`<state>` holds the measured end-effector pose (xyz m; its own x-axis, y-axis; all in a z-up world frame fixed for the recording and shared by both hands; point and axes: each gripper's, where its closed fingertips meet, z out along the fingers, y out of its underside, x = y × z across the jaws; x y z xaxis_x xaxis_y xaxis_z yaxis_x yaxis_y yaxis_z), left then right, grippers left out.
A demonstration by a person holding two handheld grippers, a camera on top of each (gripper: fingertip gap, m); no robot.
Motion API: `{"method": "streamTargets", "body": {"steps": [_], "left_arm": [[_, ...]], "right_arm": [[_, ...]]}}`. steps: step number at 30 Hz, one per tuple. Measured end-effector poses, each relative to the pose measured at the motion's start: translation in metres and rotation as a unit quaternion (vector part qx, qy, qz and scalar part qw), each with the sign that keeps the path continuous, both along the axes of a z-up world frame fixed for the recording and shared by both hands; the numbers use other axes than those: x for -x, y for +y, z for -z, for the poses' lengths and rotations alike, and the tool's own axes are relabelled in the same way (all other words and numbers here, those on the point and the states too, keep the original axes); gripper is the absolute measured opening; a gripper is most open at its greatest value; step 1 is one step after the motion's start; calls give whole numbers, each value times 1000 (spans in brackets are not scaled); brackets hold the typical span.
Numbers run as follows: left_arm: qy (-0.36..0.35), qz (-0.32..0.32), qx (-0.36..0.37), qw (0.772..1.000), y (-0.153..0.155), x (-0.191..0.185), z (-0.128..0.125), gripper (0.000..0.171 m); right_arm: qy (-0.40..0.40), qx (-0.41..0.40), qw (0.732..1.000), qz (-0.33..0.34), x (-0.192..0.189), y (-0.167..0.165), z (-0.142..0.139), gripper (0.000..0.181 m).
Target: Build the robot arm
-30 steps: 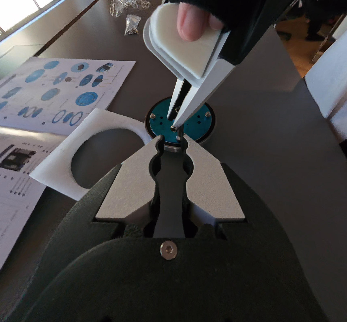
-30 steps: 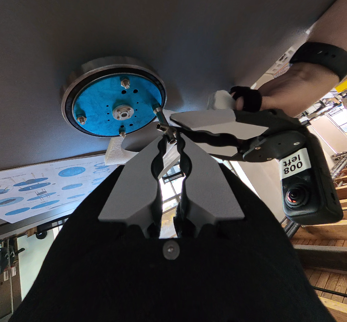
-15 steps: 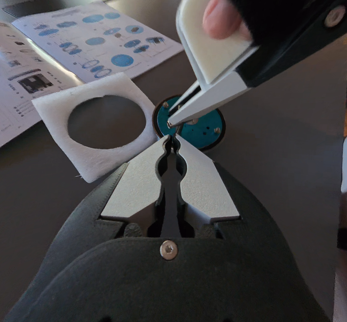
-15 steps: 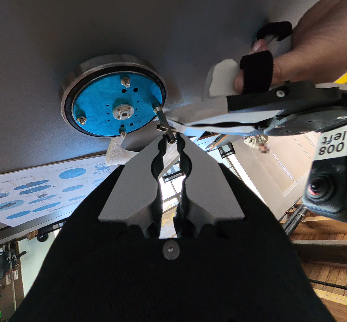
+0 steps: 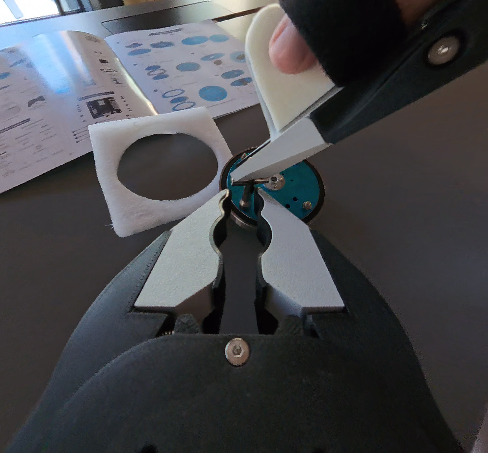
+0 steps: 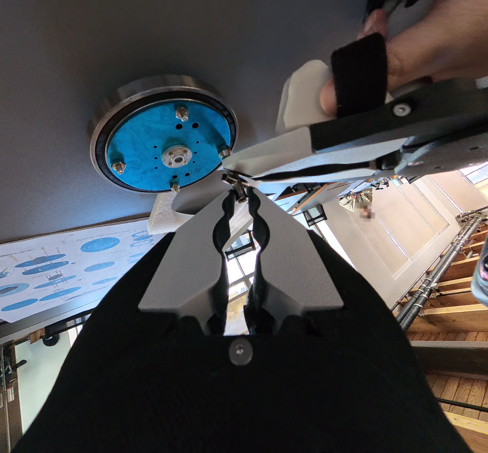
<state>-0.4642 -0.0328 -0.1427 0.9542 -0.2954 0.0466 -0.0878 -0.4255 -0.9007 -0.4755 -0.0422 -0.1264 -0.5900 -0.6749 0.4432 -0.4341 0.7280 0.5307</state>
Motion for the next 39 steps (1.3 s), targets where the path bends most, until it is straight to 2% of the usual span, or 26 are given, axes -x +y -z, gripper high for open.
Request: {"method": "streamTargets", "body": {"steps": [2, 10, 13, 16, 25, 33, 39], "left_arm": [[4, -10, 6, 1000, 0, -4, 2, 9], [69, -53, -16, 996, 0, -3, 1, 7], [51, -54, -9, 997, -1, -2, 2, 7], [41, -51, -6, 998, -1, -2, 2, 7], [25, -54, -2, 998, -1, -2, 2, 6], [15, -53, 2, 998, -1, -1, 2, 7], [22, -57, 0, 998, 0, -1, 2, 6]], "right_arm": [[0, 3, 1000, -7, 0, -1, 0, 9], [2, 14, 1000, -19, -1, -3, 1, 12], [-5, 12, 1000, -26, -2, -3, 5, 25], [-4, 14, 999, -32, 1, -3, 5, 19], [-54, 89, 990, 97, -2, -4, 9, 22], [-19, 98, 991, 91, 1, -2, 10, 22], [-42, 109, 983, 139, 1, 0, 12, 22]]}}
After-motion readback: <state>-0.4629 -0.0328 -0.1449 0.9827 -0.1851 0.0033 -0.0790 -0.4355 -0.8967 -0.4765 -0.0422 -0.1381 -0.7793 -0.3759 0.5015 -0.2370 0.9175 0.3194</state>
